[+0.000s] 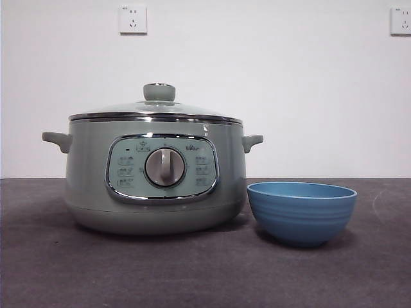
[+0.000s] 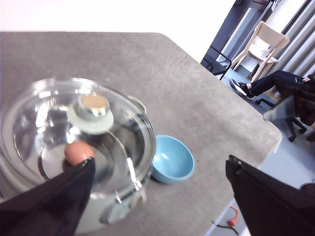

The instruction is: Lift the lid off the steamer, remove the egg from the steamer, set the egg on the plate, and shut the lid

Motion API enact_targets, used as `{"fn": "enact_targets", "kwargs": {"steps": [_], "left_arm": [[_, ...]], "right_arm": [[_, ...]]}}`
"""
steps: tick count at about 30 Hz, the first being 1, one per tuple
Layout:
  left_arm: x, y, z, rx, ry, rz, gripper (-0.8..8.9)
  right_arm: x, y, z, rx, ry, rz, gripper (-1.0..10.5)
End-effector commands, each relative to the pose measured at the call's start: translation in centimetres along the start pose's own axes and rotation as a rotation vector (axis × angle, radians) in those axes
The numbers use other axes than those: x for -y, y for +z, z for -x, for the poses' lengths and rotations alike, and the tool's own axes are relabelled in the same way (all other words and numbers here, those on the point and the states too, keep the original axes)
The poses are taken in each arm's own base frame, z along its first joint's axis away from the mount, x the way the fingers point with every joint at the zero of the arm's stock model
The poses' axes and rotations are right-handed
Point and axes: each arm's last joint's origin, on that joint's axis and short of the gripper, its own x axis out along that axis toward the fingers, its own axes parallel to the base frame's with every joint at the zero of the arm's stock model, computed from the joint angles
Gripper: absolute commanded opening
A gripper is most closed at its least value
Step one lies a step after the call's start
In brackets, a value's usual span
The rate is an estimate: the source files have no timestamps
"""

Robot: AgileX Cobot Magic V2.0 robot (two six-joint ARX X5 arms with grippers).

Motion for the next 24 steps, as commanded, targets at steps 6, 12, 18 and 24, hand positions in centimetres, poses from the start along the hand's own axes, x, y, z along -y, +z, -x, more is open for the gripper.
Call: {"fn": "enact_targets", "kwargs": {"steps": [6, 12, 18, 24], "left_arm": [[-0.7, 4.4, -5.0, -0.07, 0.043, -0.108, 4.48], [-1.6, 5.8, -10.5, -0.081, 0.115, -0.187, 4.48], [-3.4, 4.9, -15.9, -0.135, 0.163, -0.218, 4.48], [-4.9, 3.5, -19.9, -0.198, 0.187, -0.209, 4.48]], "right_arm": [[0.0, 0.1, 0.0, 0.005, 0.001, 0.006, 5.4], [0.2, 0.2, -0.2, -0.003, 0.003, -0.001, 5.4], [0.4, 0.3, -0.4, -0.011, 0.004, -0.008, 5.4], [0.5, 0.3, -0.6, -0.018, 0.005, -0.015, 5.4]]}}
